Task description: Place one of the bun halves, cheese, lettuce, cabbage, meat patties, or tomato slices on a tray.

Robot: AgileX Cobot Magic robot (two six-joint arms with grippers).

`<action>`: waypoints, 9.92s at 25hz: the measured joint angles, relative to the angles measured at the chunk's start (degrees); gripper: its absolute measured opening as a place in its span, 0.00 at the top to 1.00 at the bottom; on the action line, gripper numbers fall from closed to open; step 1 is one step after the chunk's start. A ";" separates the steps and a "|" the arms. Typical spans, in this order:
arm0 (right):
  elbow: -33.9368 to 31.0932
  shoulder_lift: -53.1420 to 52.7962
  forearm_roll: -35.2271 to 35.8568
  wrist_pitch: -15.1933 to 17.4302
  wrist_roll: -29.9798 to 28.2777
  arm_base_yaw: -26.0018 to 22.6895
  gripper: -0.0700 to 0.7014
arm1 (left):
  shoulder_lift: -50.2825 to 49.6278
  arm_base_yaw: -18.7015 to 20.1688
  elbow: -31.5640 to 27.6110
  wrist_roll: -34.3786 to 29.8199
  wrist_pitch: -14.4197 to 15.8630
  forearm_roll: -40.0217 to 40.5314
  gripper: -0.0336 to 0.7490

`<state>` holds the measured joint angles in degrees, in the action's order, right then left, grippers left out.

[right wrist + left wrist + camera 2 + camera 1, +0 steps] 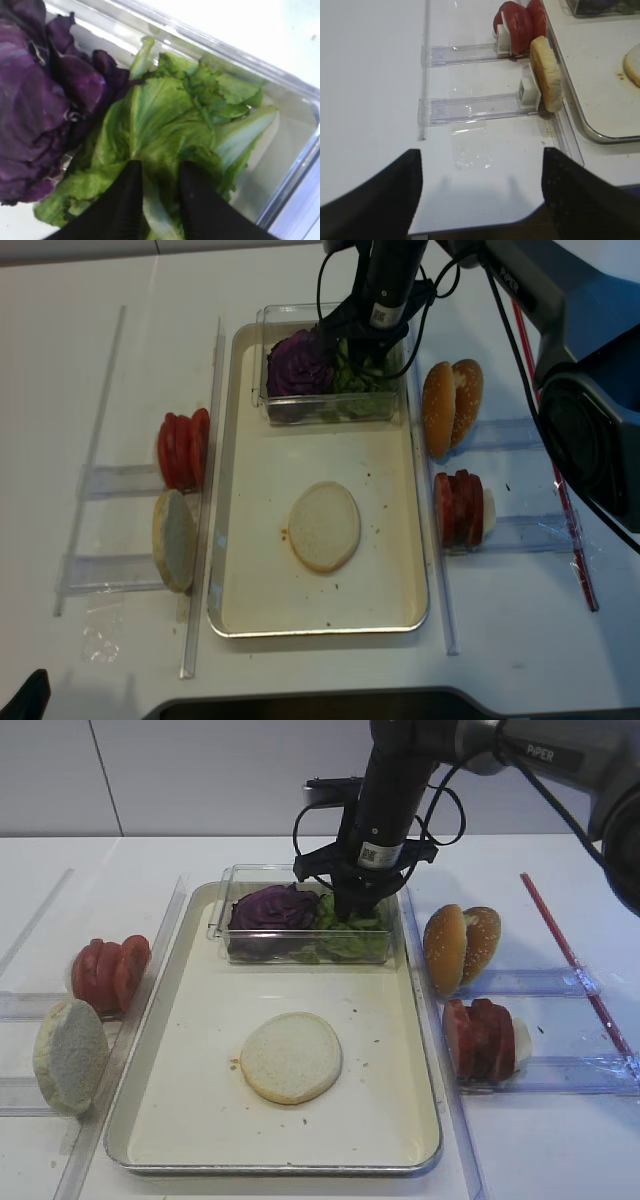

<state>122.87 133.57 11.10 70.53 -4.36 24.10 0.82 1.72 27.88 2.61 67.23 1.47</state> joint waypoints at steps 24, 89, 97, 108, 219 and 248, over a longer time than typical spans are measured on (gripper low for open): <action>0.00 0.00 0.81 0.00 -1.06 0.00 0.50 | 0.00 0.00 0.00 0.04 0.00 0.00 0.31; -14.56 -19.56 1.20 0.62 -1.07 5.65 0.86 | 0.00 -0.05 0.00 0.13 0.00 0.00 0.31; -25.40 -29.31 2.38 0.52 -3.69 8.92 0.86 | 0.00 -0.05 0.00 0.13 0.00 0.00 0.31; -39.62 -32.74 11.88 -5.53 -9.47 11.82 0.86 | 0.00 -0.05 0.00 0.13 0.00 0.00 0.31; -13.78 -21.65 -1.76 0.46 -3.03 13.84 0.24 | 0.00 -0.05 0.00 0.13 0.00 0.00 0.31; -24.25 -31.28 -3.21 0.48 0.48 -8.05 0.27 | 0.00 -0.05 0.00 0.13 0.00 0.00 0.31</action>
<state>98.62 102.29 7.89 71.02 -3.88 16.05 0.82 1.67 27.88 2.74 67.23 1.47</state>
